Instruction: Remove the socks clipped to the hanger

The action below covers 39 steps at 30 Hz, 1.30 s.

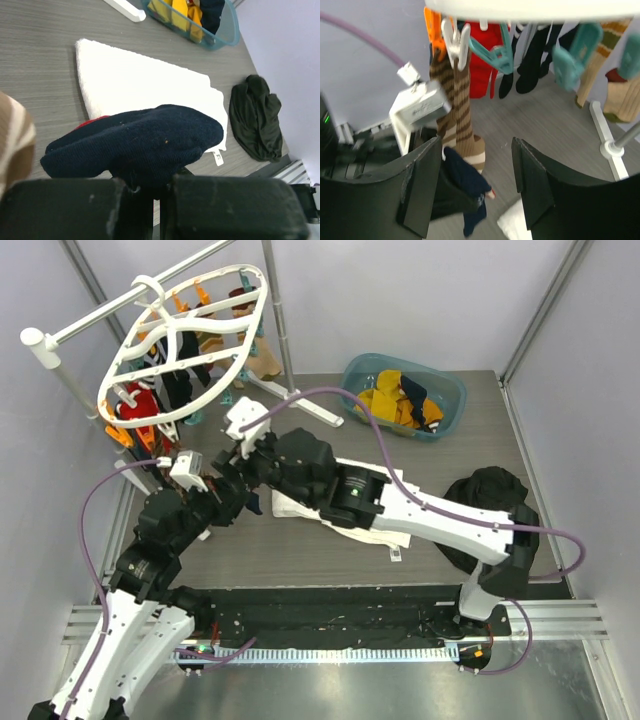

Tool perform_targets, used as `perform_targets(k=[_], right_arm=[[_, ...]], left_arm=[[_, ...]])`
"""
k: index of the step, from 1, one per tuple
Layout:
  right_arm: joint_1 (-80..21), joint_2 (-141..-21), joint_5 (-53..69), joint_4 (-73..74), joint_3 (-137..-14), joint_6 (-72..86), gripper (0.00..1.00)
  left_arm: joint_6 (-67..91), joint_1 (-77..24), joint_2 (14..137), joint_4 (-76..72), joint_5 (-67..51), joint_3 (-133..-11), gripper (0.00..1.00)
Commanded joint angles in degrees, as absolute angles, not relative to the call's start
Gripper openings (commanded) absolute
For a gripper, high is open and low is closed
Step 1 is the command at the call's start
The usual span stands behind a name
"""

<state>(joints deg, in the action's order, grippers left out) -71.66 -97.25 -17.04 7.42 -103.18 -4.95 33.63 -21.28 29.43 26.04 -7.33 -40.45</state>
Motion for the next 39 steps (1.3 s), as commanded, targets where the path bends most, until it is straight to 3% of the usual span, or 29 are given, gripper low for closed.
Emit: perform_targets(k=[1,8,12,16,29,30,33,34,35,36,39], right_arm=[[-72.2,-87.6,-15.8,2.3,-94.3,-3.2,0.66],[-71.8,-71.5,-12.4,-6.4,-66.9,-9.2,0.68],[-71.7,-67.7,-7.5,-8.0,-58.1,-10.3,0.70],[-71.6,-68.5,-8.0,-9.9,-56.5,-10.5,0.71],[-71.0,-76.1,-17.4,-17.4,-56.1,-11.2,0.71],[-70.8,-76.3,-18.3,-17.8,-56.2,-11.4,0.69],[-70.0,-76.5,-20.3,-19.2,-56.1,-10.7,0.29],[-69.5,-76.3,-21.1,-20.0,-55.8,-10.2,0.11],[-69.1,-75.8,-22.7,-20.9,-55.5,-9.5,0.03],[-67.6,-75.4,-23.5,-22.2,-54.9,-7.2,0.01],[-64.2,-73.7,-24.1,-22.2,-54.4,-3.3,0.01]], left_arm=[[29.9,-21.1,31.5,26.3,-11.7,-44.6,0.00],[27.8,-21.0,33.8,25.4,-19.8,-47.4,0.00],[27.3,-21.1,35.3,22.7,-27.4,-47.1,0.00],[29.4,-21.0,37.0,19.5,-32.9,-47.0,0.00],[34.1,-21.1,36.0,14.3,-33.5,-44.6,0.00],[34.3,-21.1,35.9,14.0,-33.4,-44.4,0.00],[34.3,-21.0,35.9,13.8,-33.5,-44.0,0.00],[34.3,-21.1,36.0,13.6,-33.4,-43.8,0.01],[34.3,-21.0,35.9,13.5,-33.4,-43.7,0.05],[34.2,-21.1,36.0,13.5,-33.2,-43.5,0.24],[33.3,-21.1,35.9,13.3,-32.6,-42.8,0.54]])
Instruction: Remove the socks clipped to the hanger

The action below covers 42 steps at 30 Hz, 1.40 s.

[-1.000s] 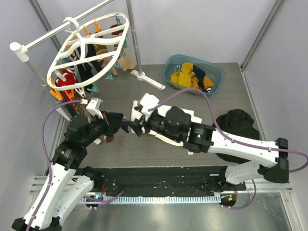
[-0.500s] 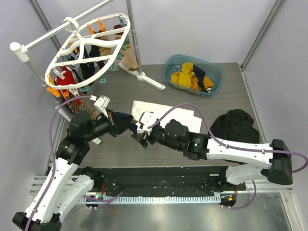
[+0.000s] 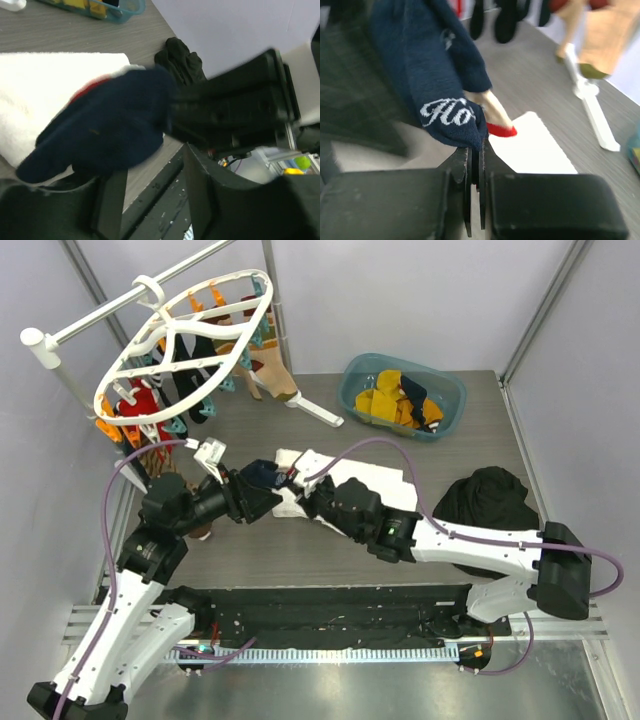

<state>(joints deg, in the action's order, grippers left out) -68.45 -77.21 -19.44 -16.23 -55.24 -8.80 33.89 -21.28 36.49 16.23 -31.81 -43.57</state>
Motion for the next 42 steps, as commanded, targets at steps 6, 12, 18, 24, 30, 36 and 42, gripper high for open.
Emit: perform_targets(k=[6,12,18,24,30,36,42], right_arm=[[-53.5,-70.1,-24.4,-14.6,-58.1,-0.1,0.01],[-42.1,-72.4,-23.6,-5.1,-68.4,-4.0,0.01],[-29.9,-79.0,-21.0,-2.4,-78.9,-5.5,0.01],[-22.5,-88.2,-18.0,-1.1,-89.3,-6.6,0.01],[-15.7,-101.1,-15.6,1.7,-100.2,-4.7,0.01],[-12.0,-106.9,-10.6,2.7,-102.1,2.7,0.04],[-8.1,-108.7,-10.8,1.0,-93.7,8.3,0.17]], left_arm=[[30.0,-21.0,34.8,14.1,-29.4,-42.6,0.99],[27.3,-21.1,37.6,16.8,-29.0,-43.4,1.00],[26.3,-21.1,37.6,18.0,-29.2,-43.9,1.00],[26.7,-21.1,36.2,17.5,-30.0,-43.2,1.00],[26.5,-21.1,36.3,17.8,-29.8,-43.4,1.00],[26.1,-21.1,35.7,18.2,-29.4,-43.4,1.00],[26.1,-21.1,35.5,18.1,-29.5,-43.6,1.00]])
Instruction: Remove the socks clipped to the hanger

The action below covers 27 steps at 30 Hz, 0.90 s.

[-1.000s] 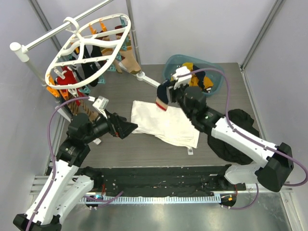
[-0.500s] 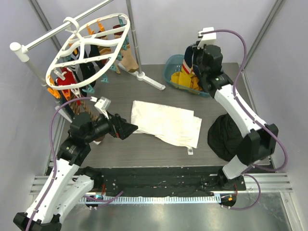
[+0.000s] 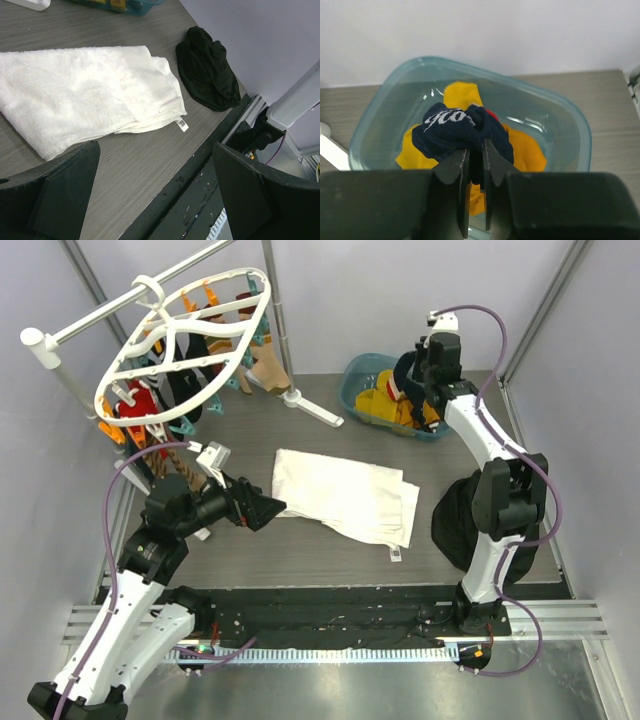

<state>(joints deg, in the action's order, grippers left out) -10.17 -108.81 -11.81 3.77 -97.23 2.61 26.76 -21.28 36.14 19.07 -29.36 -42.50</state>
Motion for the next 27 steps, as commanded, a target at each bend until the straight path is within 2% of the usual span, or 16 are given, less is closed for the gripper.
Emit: perform_targets(k=[1,2,4,5,7,11,17,27], right_arm=[[-7.6,-109.5,-11.1,1.1,-93.0,9.1,0.20],[-6.9,-109.7,-11.1,1.7,-91.8,9.9,0.29],[-5.6,-109.6,-11.6,3.0,-90.5,11.6,0.39],[-5.4,-109.3,-12.1,3.7,-90.3,11.9,0.49],[-5.1,-108.5,-13.9,6.5,-90.5,12.2,0.55],[-5.2,-103.6,-17.7,11.2,-90.4,12.7,0.73],[-5.1,-96.3,-17.1,14.4,-86.5,13.8,0.76],[-8.3,-79.6,-4.2,11.0,-73.4,18.4,0.75]], left_arm=[[26.1,-21.1,35.6,18.1,-29.6,-43.5,1.00],[26.0,-21.1,35.6,18.1,-29.6,-43.5,1.00],[26.1,-21.1,35.6,18.1,-29.5,-43.4,1.00],[26.1,-21.1,35.5,18.1,-29.4,-43.4,1.00],[26.1,-21.1,35.3,18.3,-28.8,-43.3,1.00],[26.1,-21.1,35.0,18.6,-26.5,-43.2,1.00],[26.4,-21.1,34.5,21.1,-21.0,-43.3,1.00],[29.3,-21.1,30.2,28.6,-8.4,-42.9,1.00]])
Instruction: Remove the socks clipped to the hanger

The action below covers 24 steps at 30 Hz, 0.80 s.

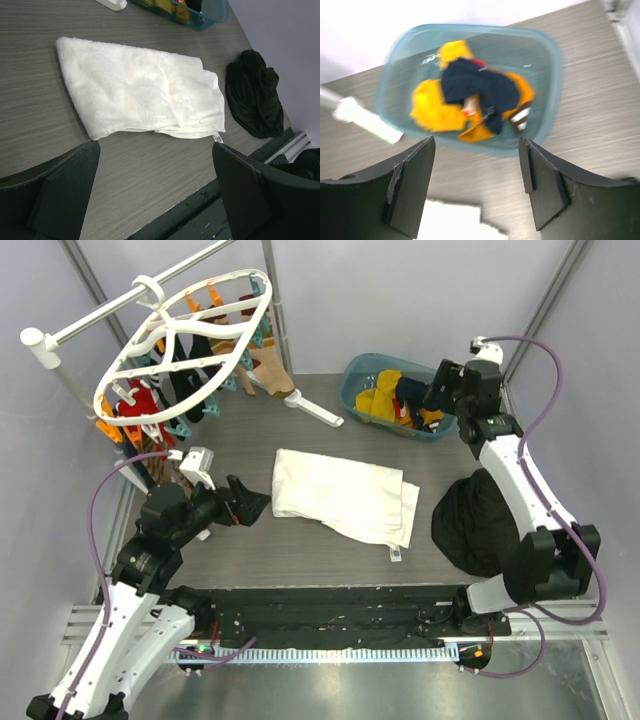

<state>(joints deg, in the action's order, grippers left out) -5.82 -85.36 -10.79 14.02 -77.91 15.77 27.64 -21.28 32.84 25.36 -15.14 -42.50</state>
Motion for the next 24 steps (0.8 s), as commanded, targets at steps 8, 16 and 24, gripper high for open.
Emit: perform_targets(k=[8,16,24], right_arm=[[-19.1,-69.6,-0.8,4.1,-63.6,19.5,0.75],[-32.7,-67.7,-0.8,-2.7,-59.1,22.5,0.73],[-39.5,-70.1,-1.8,-7.3,-58.2,23.9,0.72]], left_arm=[[32.3,-21.1,25.8,35.2,8.1,-42.8,1.00],[29.5,-21.1,27.3,40.9,23.7,-47.5,1.00],[25.4,-21.1,33.4,35.9,25.3,-50.0,0.93]])
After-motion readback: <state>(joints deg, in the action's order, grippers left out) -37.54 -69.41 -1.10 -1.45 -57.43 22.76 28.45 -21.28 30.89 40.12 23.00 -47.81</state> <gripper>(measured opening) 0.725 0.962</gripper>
